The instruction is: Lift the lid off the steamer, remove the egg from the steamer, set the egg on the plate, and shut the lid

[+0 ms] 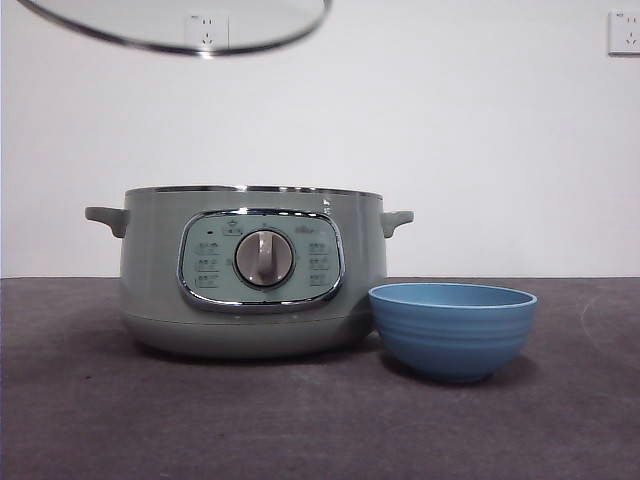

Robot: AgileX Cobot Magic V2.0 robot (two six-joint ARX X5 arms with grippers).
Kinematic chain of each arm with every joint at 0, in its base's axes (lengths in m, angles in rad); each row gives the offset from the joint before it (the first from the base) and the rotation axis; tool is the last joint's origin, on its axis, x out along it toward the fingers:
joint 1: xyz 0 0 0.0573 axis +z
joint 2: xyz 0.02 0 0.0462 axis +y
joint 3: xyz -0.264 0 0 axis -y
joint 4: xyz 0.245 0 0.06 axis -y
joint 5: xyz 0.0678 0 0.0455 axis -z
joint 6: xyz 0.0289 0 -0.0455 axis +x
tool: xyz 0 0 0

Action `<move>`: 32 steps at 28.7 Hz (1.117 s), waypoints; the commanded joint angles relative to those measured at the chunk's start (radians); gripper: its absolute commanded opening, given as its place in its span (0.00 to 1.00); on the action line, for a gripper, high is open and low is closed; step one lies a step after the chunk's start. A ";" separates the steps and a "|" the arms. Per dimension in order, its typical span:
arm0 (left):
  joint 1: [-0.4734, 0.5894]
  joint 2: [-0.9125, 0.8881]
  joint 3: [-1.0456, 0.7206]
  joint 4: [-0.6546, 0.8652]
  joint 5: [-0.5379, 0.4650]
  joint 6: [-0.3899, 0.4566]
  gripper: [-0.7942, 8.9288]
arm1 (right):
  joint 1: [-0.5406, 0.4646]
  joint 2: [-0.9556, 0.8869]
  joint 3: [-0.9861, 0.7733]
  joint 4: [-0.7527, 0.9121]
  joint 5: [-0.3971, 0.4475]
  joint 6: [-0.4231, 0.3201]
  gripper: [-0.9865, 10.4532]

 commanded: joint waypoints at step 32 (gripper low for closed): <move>-0.009 0.373 -0.059 0.378 -0.024 0.012 0.07 | 0.002 -0.075 -0.005 -0.032 0.006 0.026 0.45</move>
